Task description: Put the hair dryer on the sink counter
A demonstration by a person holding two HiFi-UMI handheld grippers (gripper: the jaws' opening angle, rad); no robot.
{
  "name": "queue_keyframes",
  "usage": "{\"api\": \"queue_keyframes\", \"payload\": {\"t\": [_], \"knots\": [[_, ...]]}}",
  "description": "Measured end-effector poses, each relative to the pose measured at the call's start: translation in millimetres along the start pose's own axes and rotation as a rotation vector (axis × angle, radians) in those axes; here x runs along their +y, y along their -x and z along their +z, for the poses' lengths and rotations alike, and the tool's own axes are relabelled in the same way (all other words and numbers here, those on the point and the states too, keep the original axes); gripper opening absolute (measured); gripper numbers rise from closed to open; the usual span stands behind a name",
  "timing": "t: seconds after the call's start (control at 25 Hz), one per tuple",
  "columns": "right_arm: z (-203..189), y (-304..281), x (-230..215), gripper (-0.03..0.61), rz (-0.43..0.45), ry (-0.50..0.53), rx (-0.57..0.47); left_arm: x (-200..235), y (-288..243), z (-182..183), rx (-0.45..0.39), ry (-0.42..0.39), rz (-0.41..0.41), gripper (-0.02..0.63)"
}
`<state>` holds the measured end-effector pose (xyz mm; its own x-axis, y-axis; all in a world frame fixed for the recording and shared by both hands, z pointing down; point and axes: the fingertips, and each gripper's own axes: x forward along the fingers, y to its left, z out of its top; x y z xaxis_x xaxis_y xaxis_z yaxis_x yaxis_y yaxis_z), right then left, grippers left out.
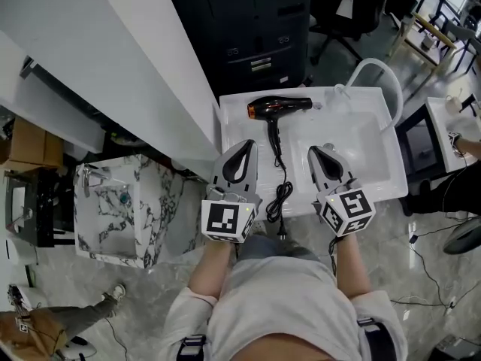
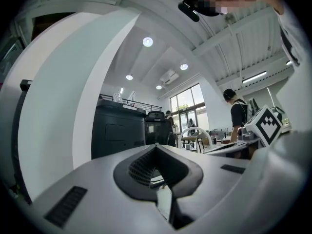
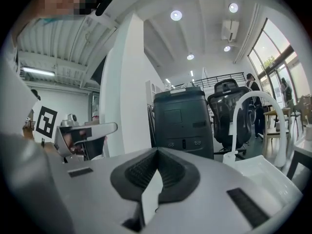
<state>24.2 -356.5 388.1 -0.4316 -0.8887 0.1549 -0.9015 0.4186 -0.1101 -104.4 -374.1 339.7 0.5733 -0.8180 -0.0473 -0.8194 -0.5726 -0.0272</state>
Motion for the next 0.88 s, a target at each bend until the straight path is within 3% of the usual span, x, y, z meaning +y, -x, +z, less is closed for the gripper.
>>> {"api": "queue_keyframes", "payload": {"t": [0.36,0.88], "knots": [[16.3,52.1,7.9,0.009,0.027,0.029,-0.06,-32.7,33.8,7.7,-0.011,-0.017,0.042,0.014],[24.2,117.7,23.0,0.009,0.037,0.045,-0.129,-80.3,70.3,10.3,-0.012,-0.031,0.041,0.012]]}}
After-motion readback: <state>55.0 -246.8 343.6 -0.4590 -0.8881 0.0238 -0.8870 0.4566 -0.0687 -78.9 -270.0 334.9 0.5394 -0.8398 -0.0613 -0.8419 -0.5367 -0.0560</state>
